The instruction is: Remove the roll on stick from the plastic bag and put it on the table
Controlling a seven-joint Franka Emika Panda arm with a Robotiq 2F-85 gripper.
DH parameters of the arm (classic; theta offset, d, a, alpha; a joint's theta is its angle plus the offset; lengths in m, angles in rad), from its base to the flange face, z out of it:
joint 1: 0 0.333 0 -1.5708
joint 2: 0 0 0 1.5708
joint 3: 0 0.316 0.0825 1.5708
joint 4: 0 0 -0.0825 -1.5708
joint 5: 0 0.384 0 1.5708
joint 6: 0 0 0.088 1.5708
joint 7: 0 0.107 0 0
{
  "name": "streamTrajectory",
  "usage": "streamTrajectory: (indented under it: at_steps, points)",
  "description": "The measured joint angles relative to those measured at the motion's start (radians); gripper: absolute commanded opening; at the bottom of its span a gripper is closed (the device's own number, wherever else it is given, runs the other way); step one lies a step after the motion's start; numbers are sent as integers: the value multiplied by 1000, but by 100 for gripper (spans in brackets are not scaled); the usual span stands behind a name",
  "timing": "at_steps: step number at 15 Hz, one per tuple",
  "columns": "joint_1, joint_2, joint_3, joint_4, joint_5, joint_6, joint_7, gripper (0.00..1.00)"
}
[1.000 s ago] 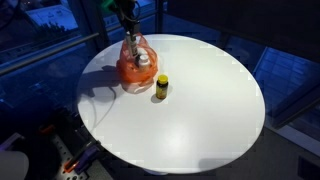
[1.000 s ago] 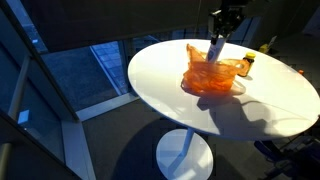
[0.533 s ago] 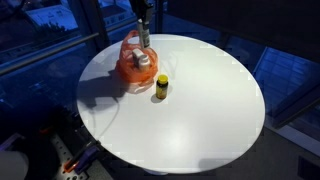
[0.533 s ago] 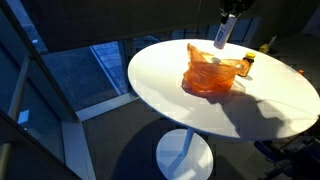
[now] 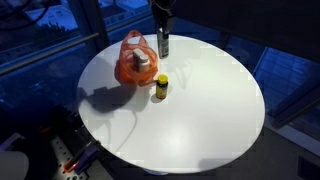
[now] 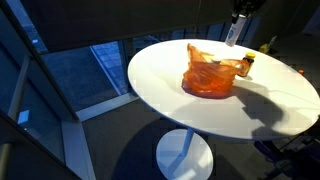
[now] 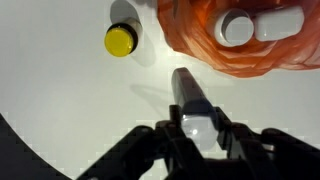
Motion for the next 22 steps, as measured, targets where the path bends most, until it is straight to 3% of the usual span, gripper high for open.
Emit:
streamTrajectory:
  at_steps: [9, 22]
  points:
    - [-18, 128, -45, 16, 1, 0, 1, 11]
    - [-24, 215, -38, 12, 49, 4, -19, 11]
